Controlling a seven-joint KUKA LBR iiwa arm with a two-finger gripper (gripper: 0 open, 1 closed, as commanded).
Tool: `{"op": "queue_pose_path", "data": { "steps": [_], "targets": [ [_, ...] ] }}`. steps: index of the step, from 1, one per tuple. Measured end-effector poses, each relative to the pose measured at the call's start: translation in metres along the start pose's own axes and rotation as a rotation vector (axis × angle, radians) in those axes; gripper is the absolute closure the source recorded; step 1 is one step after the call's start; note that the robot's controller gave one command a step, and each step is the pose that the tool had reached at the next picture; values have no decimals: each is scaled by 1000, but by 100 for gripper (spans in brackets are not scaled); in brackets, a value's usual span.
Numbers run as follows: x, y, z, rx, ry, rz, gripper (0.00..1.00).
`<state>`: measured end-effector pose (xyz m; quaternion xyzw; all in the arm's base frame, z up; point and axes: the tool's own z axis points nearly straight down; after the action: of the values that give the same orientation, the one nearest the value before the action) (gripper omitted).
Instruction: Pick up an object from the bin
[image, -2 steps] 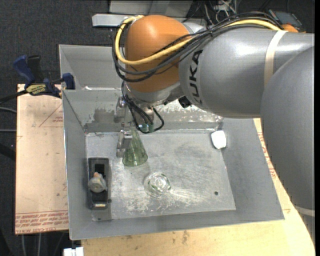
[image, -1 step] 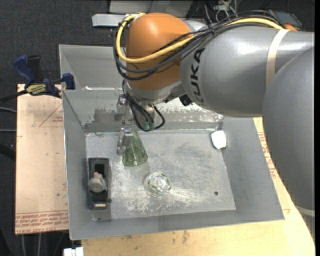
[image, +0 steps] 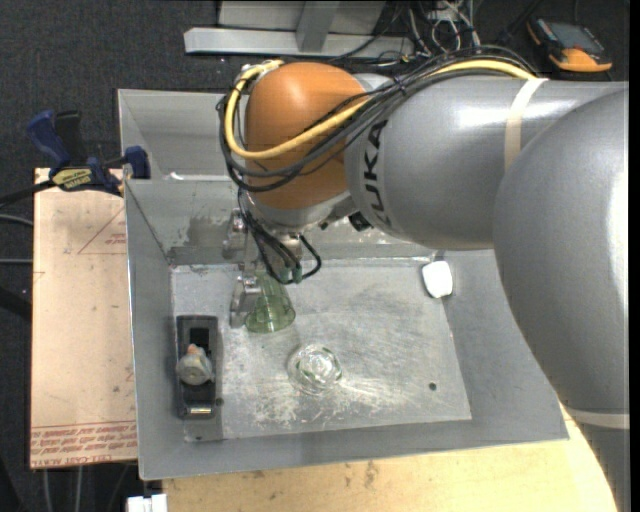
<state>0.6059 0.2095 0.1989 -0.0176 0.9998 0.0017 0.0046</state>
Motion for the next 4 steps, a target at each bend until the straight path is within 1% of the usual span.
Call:
{"op": "queue_pose_path", "data": {
  "steps": [1, 2, 3, 4],
  "targets": [
    [15, -4, 63, 1, 6, -34, 0],
    [16, 1, 111, 1, 7, 6, 0],
    [-10, 14, 127, 29, 41, -11, 0],
    [18, 22, 121, 50, 36, 172, 100]
  ]
}}
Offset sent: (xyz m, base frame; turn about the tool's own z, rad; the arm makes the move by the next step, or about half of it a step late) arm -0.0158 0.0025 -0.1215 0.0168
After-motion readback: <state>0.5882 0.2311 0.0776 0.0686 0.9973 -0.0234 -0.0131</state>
